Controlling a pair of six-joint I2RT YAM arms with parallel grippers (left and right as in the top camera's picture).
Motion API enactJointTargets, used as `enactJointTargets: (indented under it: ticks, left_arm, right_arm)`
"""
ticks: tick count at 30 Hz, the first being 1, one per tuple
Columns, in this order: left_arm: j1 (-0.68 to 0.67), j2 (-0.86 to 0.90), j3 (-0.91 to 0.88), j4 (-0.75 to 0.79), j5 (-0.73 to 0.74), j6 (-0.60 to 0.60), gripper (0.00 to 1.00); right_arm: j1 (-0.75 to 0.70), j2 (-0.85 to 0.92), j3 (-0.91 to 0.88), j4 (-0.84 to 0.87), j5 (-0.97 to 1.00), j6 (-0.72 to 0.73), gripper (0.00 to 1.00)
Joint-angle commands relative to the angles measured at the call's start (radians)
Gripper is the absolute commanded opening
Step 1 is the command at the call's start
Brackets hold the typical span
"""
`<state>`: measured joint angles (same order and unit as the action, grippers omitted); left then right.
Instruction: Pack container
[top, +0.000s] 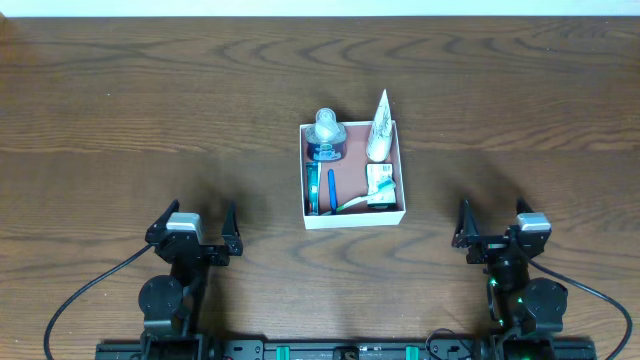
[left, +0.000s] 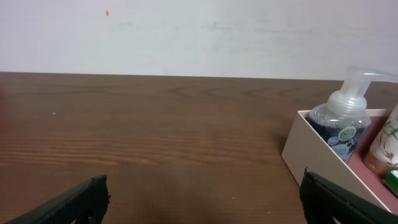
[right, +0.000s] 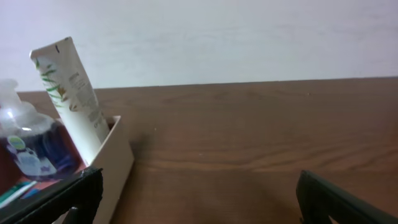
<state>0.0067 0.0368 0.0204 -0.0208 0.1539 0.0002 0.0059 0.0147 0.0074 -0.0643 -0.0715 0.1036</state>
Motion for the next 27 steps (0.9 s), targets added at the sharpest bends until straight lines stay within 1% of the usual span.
enactJointTargets:
  ticks: [1,4,27]
  left_arm:
    - [0.006,0.000,-0.016,-0.035,0.015,0.003,0.98]
    - [0.006,0.000,-0.016,-0.035,0.015,0.003,0.98]
    - [0.006,0.000,-0.016,-0.035,0.015,0.003,0.98]
  right_arm:
    - [0.008,-0.010,-0.002,-0.006,-0.004,-0.078,0.99]
    - [0.007,-0.010,-0.002,-0.006,-0.003,-0.098,0.99]
    - [0.008,-0.010,-0.002,-0.004,-0.004,-0.098,0.99]
